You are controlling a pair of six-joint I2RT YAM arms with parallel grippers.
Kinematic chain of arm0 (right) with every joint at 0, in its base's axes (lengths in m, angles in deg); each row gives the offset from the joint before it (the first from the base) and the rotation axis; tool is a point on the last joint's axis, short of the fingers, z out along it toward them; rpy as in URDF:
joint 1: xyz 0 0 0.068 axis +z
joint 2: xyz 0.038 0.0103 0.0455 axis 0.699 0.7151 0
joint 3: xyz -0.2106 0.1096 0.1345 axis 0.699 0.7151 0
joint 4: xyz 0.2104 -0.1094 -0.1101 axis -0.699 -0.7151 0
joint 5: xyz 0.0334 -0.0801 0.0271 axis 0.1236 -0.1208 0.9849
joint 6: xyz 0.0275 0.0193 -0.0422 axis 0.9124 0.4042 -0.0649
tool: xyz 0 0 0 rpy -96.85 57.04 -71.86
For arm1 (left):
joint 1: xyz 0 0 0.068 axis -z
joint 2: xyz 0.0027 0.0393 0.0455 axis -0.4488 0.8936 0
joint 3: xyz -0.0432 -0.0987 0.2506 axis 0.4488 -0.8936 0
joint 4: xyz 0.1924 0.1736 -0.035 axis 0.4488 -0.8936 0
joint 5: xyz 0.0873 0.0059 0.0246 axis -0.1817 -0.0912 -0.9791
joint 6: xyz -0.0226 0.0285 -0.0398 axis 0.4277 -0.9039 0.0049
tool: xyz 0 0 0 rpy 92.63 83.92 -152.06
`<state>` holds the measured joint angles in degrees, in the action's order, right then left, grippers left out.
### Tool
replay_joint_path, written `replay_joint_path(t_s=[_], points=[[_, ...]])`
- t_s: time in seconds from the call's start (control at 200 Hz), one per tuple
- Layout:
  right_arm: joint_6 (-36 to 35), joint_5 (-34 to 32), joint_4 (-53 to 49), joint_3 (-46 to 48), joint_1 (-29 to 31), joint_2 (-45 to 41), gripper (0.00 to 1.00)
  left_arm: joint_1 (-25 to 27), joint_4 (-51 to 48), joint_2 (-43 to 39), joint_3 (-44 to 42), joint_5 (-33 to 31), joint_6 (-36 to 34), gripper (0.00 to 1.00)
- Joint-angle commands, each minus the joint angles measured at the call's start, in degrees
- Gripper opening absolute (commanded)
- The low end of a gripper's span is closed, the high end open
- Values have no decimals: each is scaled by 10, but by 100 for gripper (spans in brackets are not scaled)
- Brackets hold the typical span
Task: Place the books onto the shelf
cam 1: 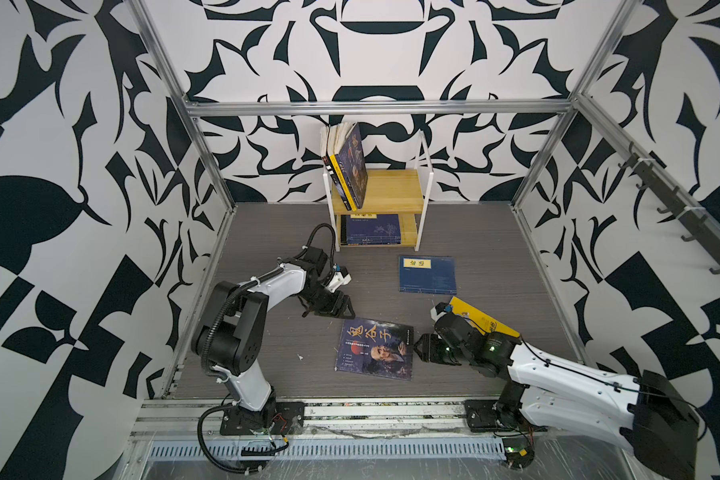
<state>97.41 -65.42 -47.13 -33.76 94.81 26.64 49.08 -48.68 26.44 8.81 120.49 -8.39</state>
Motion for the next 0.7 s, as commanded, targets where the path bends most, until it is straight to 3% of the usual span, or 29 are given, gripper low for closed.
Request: replay_joint_path(t_s=[0.0,0.32,0.44,0.695], points=[[13,21,50,9,3,25,55,5,-32,10,14,-5,-10,67],[-4,48,124,-4,3,105,54,32,-55,36,41,0,-10,55],[-23,68,143,-23,3,145,53,32,-51,30,33,1,-5,46],[-53,61,155,-52,-4,187,53,32,-72,13,45,2,-3,16]])
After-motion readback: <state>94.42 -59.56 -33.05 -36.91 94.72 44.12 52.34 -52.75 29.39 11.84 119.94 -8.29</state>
